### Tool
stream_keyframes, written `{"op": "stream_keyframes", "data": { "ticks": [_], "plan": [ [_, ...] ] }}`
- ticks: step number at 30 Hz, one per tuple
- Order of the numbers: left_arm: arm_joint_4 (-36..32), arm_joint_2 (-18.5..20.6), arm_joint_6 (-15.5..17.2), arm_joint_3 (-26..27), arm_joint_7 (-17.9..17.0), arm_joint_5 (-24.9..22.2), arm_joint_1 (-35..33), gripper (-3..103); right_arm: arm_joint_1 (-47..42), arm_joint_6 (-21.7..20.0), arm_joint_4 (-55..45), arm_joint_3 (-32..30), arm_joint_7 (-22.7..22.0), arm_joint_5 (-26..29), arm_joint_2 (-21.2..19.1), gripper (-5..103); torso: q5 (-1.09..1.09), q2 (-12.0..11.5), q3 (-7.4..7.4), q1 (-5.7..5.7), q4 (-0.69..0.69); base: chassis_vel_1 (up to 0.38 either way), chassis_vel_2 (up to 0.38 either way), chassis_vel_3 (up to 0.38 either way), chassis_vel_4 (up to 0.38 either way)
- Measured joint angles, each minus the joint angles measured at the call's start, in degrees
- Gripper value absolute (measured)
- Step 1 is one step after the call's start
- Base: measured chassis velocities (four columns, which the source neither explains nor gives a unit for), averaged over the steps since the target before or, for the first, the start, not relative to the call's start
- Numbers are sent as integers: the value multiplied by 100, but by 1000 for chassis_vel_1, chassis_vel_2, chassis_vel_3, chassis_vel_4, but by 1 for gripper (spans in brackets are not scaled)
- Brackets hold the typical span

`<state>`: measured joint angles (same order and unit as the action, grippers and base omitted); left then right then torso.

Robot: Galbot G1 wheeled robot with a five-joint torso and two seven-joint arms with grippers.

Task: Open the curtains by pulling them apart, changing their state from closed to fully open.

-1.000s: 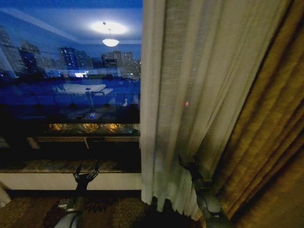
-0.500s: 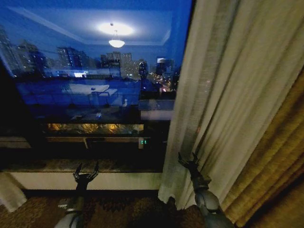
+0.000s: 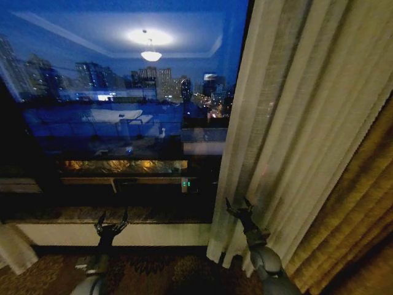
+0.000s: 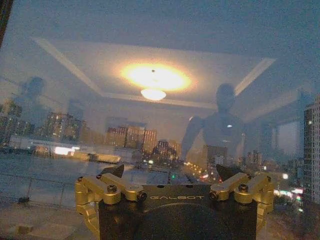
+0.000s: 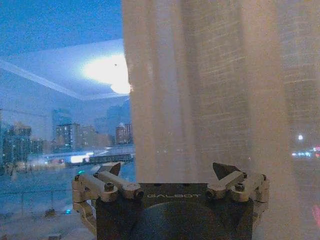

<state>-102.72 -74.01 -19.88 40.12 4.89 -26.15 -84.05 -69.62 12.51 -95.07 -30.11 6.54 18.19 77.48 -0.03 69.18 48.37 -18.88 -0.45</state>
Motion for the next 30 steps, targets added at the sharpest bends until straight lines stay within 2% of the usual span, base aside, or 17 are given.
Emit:
{"op": "stream_keyframes", "data": {
  "ticks": [9,17,21,30],
  "plan": [
    [0,0,0,-1,0,0,0,100,-98,-67,-63,-12,70,-229,53,100,4,0,1,0,-2,0,0,0,0],
    [0,0,0,-1,0,0,0,100,-80,109,19,34,46,-309,102,100,4,0,1,0,-1,53,53,-56,-59],
    [0,0,0,0,0,0,0,100,247,6,221,152,-341,-547,110,100,1,0,0,0,0,41,57,-58,-49],
    [0,0,0,-2,0,0,0,100,944,-74,923,380,-629,-716,221,100,3,0,1,-1,-1,0,0,0,0]
  ]
}}
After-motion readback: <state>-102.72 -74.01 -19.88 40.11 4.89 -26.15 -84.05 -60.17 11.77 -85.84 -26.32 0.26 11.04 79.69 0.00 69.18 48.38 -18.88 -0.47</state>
